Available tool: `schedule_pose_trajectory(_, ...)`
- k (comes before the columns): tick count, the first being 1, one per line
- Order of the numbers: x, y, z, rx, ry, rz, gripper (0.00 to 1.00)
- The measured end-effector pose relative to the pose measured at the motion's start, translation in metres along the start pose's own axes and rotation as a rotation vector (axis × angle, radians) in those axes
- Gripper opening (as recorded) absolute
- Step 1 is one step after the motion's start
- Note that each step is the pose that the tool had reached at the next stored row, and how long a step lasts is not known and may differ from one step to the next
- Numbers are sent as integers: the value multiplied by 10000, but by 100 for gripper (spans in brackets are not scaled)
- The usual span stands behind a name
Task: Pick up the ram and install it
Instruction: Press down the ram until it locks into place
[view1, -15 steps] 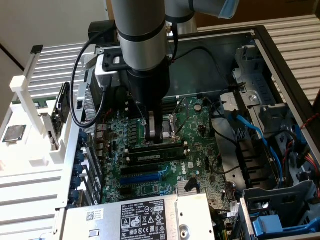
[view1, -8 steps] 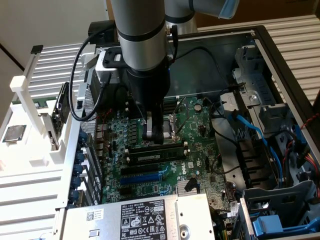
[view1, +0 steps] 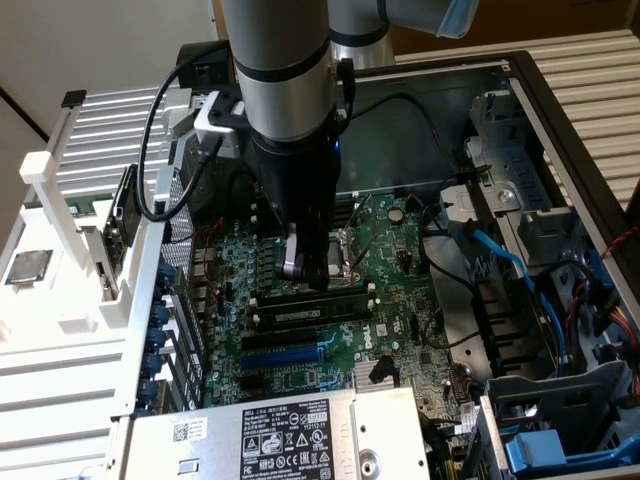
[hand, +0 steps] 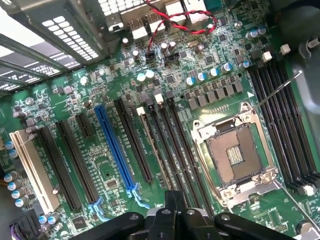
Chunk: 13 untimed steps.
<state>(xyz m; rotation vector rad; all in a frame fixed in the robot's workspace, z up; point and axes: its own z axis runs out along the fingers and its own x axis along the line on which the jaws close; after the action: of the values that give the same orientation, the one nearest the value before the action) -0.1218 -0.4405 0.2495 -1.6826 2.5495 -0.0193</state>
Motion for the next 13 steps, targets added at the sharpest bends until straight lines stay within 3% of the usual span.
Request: schedule_pose_trajectory(13,0,0,6,172,154,2620,10)
